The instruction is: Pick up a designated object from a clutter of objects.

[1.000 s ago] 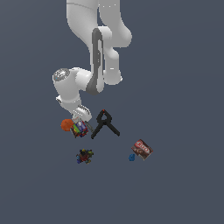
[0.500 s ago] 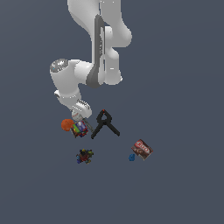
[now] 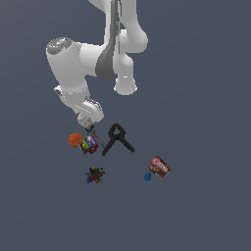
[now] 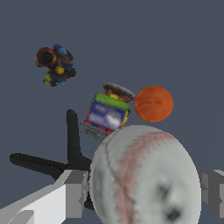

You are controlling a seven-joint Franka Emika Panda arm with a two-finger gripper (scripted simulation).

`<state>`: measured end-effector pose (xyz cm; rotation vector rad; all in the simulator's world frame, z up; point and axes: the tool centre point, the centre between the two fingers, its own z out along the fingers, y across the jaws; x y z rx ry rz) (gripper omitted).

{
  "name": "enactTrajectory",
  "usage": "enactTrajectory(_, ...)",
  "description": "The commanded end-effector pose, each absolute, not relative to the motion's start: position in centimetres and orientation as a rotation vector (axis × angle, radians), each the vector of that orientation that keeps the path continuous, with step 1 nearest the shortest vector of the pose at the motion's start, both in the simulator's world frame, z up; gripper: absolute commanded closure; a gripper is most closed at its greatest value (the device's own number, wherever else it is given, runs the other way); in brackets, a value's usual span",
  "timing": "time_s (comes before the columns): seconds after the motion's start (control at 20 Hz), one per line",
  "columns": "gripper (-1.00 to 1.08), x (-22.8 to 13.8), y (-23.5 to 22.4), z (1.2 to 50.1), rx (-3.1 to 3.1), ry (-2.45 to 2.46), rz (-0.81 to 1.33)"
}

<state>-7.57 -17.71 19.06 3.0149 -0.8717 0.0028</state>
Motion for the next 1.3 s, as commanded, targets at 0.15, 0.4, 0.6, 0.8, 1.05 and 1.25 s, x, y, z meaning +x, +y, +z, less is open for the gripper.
enactTrajectory(0.15, 1.08, -6.7, -16.7, 24.5, 3.013, -0.872, 0.004)
enactTrajectory(0.4, 1.08, -5.8, -15.7, 29.3, 3.014, -0.871, 0.002)
enactTrajectory(0.6, 1.08, -5.1, -15.0, 32.8, 3.016, -0.871, 0.002)
enactTrajectory(0.8, 1.08, -4.5, -14.5, 35.5, 3.017, -0.870, 0.001)
enactTrajectory(1.05, 1.08, -3.9, -14.1, 37.7, 3.018, -0.869, 0.000)
enactTrajectory(1.25, 1.08, -3.7, -13.9, 38.6, 3.019, -0.869, 0.000)
